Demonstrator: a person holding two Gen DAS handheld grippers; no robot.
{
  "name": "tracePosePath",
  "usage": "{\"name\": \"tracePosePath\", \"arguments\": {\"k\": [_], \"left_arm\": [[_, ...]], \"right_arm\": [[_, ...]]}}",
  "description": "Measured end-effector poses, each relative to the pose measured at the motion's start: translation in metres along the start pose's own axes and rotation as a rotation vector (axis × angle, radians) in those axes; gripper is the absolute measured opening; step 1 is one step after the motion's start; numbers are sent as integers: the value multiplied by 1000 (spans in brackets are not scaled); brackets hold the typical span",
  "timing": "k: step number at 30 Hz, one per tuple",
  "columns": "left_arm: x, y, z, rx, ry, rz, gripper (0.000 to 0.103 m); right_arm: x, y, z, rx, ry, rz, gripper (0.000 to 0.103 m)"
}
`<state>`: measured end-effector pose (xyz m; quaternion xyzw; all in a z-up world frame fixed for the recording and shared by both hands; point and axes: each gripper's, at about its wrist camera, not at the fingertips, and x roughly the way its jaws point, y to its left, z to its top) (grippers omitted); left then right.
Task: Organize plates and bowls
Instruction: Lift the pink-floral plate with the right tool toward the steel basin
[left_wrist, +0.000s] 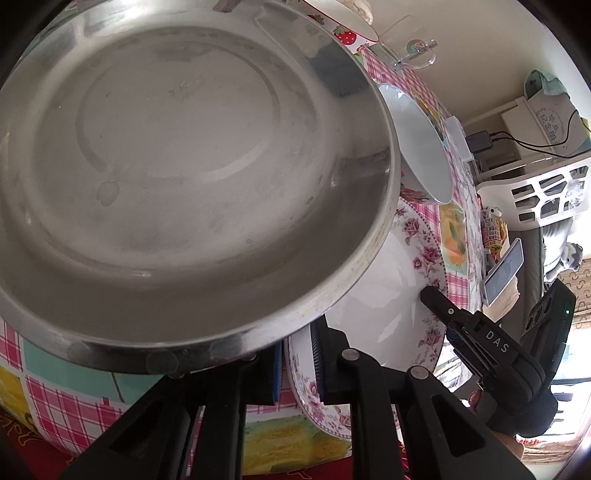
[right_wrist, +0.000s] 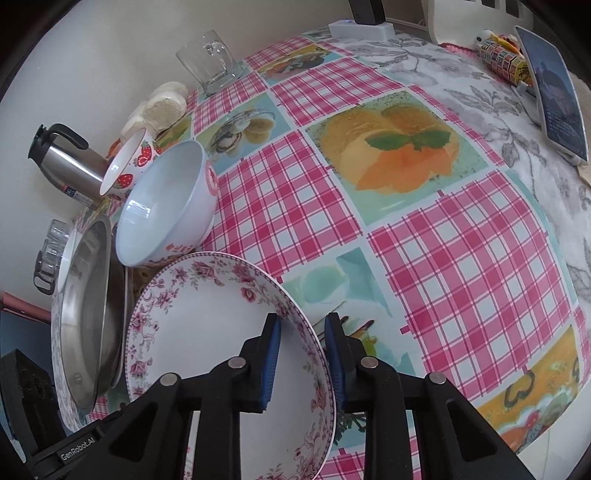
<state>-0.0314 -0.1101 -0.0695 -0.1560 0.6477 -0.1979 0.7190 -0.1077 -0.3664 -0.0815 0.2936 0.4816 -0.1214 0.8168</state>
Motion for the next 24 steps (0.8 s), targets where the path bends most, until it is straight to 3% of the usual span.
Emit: {"name": "tracePosePath", "arguments": {"k": [8,24], "left_arm": [[4,-10,3,15,-5,-11,14],[2,-38,4,89,-41,-101,14]], "right_arm": [[-17,-22,-3,88,-19,134,18],[-48,-42,-5,132,-107,181,14]]}}
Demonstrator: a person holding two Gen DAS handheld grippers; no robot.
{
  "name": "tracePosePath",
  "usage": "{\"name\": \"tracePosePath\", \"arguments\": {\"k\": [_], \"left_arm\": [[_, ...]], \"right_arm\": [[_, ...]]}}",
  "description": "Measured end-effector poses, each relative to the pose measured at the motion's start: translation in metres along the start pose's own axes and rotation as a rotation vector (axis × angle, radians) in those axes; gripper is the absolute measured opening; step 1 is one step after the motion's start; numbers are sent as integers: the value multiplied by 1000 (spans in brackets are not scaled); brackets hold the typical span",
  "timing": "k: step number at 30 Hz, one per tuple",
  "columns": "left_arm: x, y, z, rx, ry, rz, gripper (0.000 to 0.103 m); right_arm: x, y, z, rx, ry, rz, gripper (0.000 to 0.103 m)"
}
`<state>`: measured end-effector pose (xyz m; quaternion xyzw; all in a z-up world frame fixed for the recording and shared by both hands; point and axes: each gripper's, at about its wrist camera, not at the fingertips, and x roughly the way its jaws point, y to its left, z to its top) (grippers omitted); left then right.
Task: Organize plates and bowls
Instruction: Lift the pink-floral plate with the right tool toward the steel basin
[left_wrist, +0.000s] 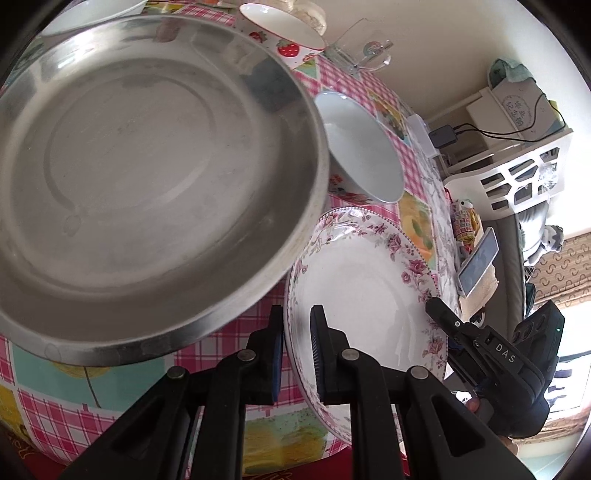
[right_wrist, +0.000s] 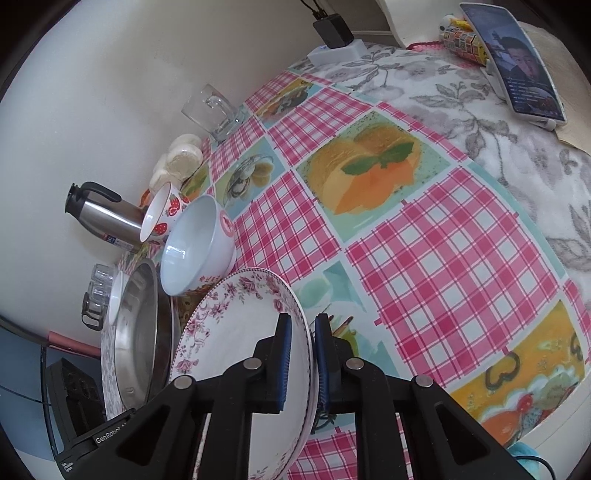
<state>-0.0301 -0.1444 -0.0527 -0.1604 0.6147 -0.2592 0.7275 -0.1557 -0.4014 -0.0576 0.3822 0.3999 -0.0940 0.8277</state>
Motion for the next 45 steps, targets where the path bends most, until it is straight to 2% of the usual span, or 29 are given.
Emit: {"name": "tracePosePath", "arguments": {"k": [8,19,31,39,45], "left_arm": [[-10,-15,-1,70,-39,-28,14],[-44,-19,3,134,-159,-48,14],[-74,7,16,68,-232,-76,14],[-93,37,28,-22,-261,-113,14],[-114,63,38,-80,-317,-135,14]], "right_arm": [[-15,-6,0,28,-58,17,14],[-23,13,-1,-32,-116,38,14],[-24,57,-7,-149,-156,76,14],[-15,94,-10,-213,-150,87,14],[-7,122,-12,-249,-125,127,14]]}}
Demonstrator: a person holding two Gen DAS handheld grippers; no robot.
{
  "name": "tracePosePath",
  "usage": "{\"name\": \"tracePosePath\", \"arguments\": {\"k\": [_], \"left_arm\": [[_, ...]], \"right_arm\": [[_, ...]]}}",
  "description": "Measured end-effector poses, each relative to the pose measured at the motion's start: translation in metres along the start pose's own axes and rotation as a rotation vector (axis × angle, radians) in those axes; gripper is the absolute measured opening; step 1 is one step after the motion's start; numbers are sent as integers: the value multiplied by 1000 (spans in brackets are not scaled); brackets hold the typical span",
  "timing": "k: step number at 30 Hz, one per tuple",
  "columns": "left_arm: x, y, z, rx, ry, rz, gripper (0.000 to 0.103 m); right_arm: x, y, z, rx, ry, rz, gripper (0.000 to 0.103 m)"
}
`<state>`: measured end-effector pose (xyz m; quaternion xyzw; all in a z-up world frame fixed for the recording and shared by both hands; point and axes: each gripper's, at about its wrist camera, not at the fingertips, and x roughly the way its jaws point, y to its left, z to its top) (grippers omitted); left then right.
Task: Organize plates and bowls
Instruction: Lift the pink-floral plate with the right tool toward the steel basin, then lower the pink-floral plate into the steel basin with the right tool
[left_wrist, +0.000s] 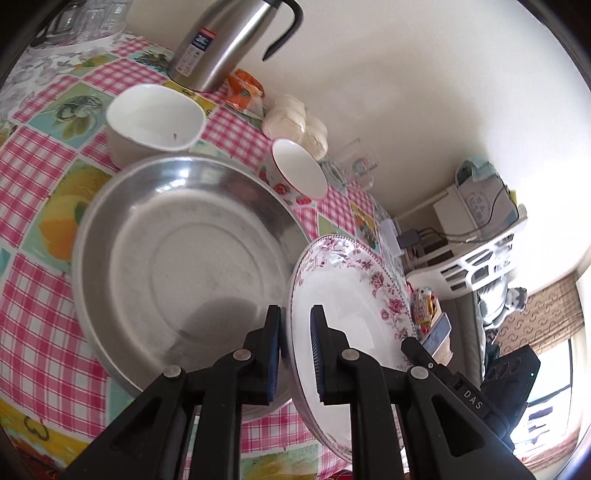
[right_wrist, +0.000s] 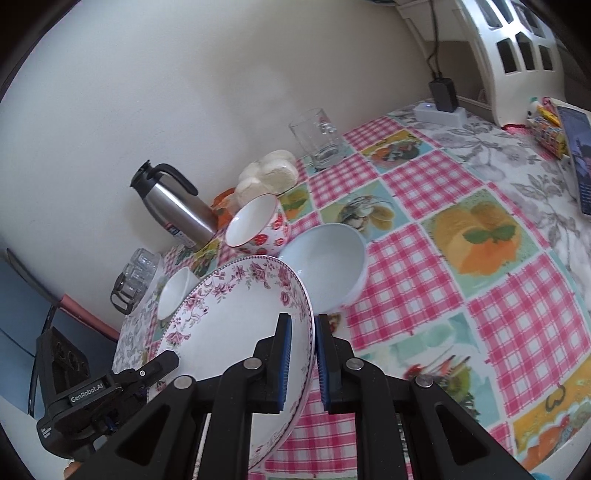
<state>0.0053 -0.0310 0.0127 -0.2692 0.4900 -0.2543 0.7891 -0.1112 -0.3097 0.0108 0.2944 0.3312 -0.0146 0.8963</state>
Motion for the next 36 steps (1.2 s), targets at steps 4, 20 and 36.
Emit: {"name": "tracePosePath", "arguments": {"k": [4,20,36], "left_arm": [[-11,15,9,-29,-36,9,14],[-35,76,41,-182,-128,79,16],[-6,86,41,-193,-43,147,20]], "right_arm": [[12,23,2,-45,22,8,14],[78,95,9,-142,141,30,14],[125,79,6,-143,223,-12,14]]}}
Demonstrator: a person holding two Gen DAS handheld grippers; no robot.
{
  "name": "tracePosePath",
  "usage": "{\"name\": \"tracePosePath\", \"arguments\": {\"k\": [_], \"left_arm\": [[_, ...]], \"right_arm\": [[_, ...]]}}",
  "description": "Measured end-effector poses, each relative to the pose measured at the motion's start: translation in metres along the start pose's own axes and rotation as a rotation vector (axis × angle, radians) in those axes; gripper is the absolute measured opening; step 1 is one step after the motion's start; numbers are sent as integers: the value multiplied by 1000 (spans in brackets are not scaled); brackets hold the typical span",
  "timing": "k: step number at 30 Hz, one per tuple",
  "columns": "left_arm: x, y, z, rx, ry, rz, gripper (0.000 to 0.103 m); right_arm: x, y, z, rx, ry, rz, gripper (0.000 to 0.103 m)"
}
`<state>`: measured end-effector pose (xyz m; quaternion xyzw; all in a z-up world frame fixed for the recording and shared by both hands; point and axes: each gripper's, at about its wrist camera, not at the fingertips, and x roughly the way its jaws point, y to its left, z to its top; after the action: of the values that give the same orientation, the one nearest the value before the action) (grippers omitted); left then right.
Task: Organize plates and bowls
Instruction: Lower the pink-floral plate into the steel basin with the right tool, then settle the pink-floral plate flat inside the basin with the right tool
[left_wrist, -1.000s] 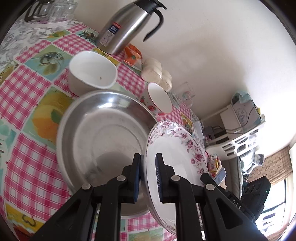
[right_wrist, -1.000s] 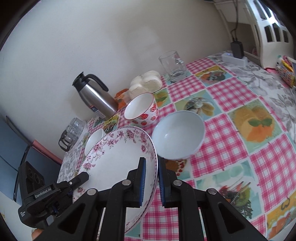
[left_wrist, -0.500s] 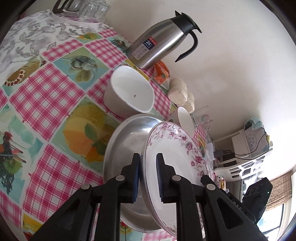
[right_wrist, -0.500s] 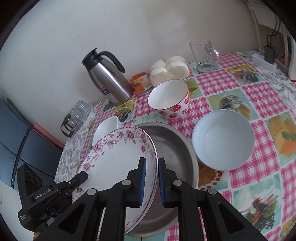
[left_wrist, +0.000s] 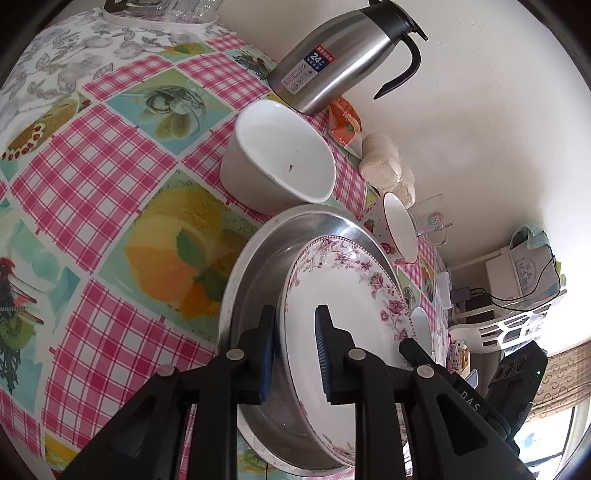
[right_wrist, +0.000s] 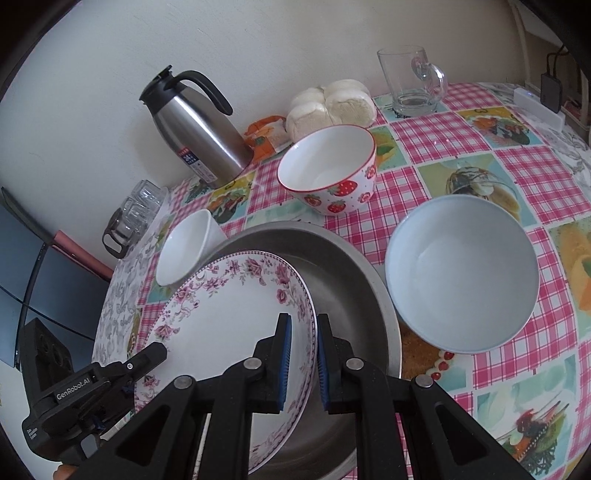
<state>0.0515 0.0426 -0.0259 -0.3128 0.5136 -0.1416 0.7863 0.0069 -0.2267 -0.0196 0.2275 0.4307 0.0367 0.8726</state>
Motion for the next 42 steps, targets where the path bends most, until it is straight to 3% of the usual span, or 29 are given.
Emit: {"name": "tracePosePath", "arguments": {"k": [13,42], "left_arm": [[19,-3,-3,-3,52,5,20],[20,-2,4,25,-15,40,22]], "right_arm": [[5,-20,-7,43,16,0,14],[11,-16,-3,-6,-13,-32,15]]}}
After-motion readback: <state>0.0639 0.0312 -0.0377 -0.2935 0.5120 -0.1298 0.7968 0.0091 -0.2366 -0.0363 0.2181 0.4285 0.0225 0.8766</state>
